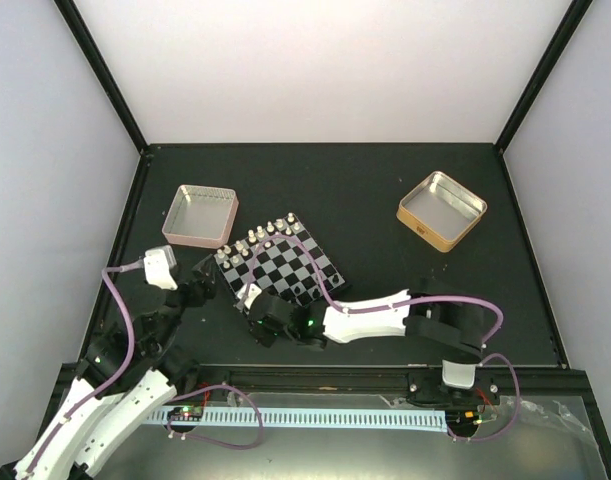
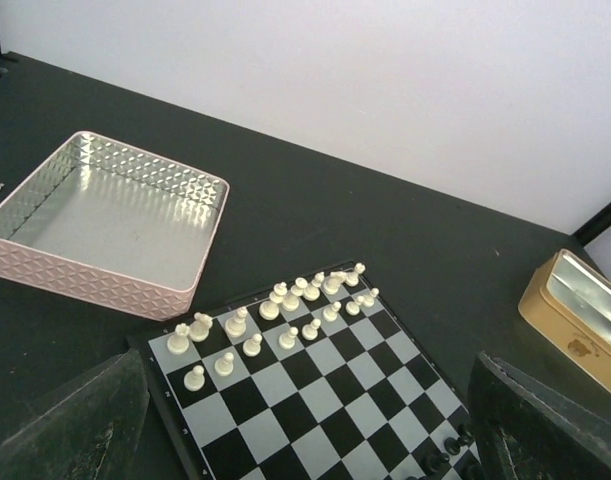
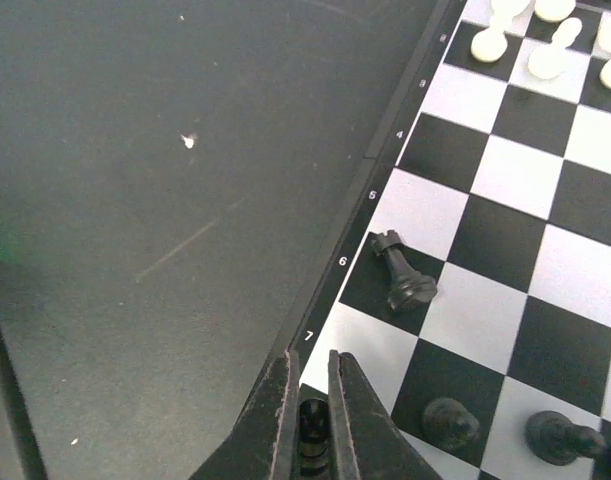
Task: Set up the chess pieces on the board
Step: Place the chess piece on the chessboard.
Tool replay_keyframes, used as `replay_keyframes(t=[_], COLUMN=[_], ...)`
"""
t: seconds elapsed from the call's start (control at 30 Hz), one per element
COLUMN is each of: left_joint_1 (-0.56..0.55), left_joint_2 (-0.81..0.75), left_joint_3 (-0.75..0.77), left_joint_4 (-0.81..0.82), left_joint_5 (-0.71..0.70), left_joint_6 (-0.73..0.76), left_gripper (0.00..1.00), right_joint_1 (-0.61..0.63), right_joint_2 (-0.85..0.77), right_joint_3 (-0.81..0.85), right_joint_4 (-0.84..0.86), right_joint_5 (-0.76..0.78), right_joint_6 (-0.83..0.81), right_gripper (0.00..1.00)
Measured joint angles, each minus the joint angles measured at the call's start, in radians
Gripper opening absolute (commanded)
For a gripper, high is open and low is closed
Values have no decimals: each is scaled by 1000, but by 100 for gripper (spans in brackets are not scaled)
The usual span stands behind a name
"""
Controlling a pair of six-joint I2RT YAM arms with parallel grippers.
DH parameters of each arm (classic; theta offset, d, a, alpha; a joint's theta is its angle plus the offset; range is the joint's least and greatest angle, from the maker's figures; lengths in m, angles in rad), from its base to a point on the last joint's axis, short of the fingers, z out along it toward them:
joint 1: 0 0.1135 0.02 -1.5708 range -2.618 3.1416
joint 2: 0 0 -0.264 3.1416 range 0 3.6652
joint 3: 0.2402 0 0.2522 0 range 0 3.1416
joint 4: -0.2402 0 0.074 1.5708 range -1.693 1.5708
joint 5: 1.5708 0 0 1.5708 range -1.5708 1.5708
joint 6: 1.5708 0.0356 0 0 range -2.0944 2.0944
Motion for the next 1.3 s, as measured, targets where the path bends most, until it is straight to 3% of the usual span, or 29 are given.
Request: replay_keyframes(t=[0.73,1.3], left_joint_1=[0,0], left_joint_2=[7,31], left_joint_3=[0,0], left_joint_4=[-16,-14], left_joint_5=[-23,-16], left_joint_6=[-19,-18], left_gripper=[90,90], right_joint_1=[0,0], right_joint_2=[167,174], right_joint_3=[124,148], right_joint_4=[-39,-94], right_joint_5=[105,126], right_joint_6=[4,24], right_gripper=[6,21])
